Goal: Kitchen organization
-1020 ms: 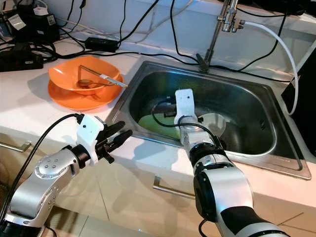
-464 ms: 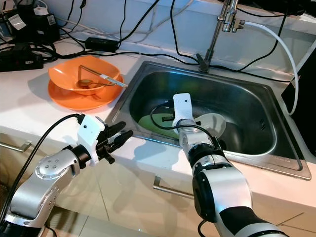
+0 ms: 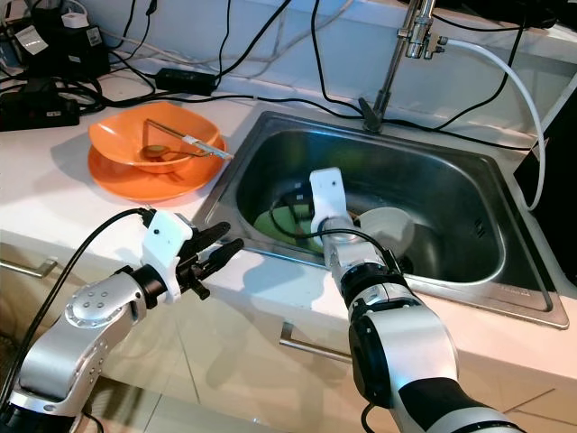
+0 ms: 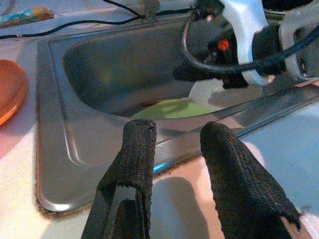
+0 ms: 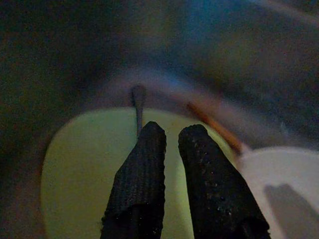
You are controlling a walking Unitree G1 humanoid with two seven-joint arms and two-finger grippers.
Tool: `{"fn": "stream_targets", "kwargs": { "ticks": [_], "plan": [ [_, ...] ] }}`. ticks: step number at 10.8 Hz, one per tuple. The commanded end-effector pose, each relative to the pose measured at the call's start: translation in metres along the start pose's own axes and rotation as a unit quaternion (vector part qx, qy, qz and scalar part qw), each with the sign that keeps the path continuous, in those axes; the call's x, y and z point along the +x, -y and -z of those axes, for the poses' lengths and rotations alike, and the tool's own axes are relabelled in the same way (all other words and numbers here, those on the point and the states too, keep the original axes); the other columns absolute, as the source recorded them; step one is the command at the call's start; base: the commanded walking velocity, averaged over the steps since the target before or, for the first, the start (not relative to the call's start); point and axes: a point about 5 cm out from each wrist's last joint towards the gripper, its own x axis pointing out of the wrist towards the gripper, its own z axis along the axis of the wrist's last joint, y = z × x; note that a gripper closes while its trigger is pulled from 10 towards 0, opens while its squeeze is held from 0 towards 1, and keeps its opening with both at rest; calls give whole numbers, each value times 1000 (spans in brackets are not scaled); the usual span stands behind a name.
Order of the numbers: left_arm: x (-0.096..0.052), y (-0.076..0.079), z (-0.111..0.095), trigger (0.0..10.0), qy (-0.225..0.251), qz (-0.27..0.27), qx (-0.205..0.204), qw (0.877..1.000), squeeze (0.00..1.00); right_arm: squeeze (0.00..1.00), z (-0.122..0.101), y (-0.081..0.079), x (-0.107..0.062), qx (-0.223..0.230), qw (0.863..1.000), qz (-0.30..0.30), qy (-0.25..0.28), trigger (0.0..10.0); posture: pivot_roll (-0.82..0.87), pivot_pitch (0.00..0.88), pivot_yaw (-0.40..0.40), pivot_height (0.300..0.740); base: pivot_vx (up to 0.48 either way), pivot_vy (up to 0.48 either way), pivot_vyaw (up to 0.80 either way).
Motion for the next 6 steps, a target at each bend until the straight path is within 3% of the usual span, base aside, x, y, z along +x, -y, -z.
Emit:
{"fn": "stream_targets", "kwargs": {
  "ticks": [1, 3, 6],
  "plan": [
    [3, 3, 1, 10000, -3, -4, 13, 1000, 0, 0, -26, 9, 0, 5, 997, 18, 74, 10000, 307, 34, -104, 740, 0, 0, 0],
    [8, -10, -11, 10000, 30, -68, 67, 995, 0, 0, -64, 7, -13, 20, 968, -8, 250, 10000, 295, 33, -100, 740, 0, 0, 0],
    [11, -27, -24, 10000, 70, -139, 100, 983, 0, 0, -61, 16, -31, 47, 937, 21, 347, 10000, 276, 27, -89, 740, 0, 0, 0]
  ]
}}
